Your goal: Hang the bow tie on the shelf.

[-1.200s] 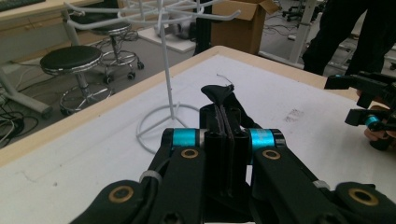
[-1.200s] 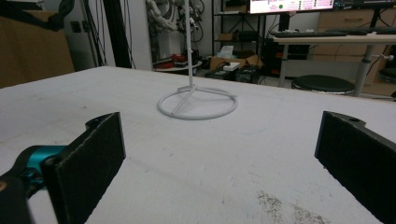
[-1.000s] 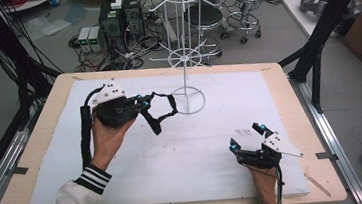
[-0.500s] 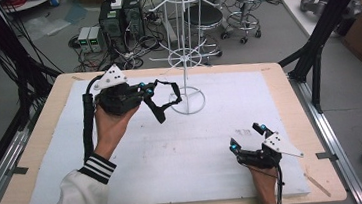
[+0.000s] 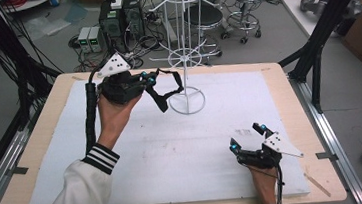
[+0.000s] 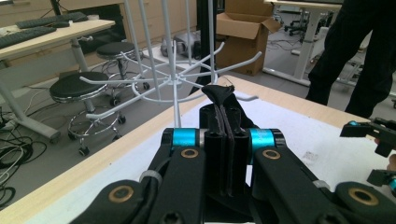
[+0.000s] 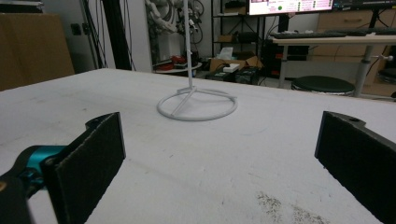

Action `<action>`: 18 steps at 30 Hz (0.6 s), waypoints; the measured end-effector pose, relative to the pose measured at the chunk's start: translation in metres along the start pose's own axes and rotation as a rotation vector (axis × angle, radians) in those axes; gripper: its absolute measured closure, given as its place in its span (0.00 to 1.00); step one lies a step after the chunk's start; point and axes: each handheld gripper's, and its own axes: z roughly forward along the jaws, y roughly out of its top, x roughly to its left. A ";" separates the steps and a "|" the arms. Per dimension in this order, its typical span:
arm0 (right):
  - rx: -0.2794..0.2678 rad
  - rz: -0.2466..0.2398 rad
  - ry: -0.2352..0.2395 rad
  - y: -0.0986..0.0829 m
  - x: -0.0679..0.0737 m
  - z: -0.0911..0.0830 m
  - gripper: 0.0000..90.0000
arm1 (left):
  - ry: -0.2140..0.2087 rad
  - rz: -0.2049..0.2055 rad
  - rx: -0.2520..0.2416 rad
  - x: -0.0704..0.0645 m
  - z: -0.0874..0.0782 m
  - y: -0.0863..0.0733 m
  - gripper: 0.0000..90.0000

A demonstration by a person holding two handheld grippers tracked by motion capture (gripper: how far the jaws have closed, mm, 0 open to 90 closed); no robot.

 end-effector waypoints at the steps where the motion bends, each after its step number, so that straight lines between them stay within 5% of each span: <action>1: 0.000 0.001 0.000 0.000 0.000 0.000 0.01 | 0.004 -0.005 0.001 0.002 0.002 -0.001 0.98; 18: -0.001 -0.003 -0.002 0.000 0.000 0.000 0.01 | 0.059 -0.041 -0.002 0.023 0.014 -0.006 0.98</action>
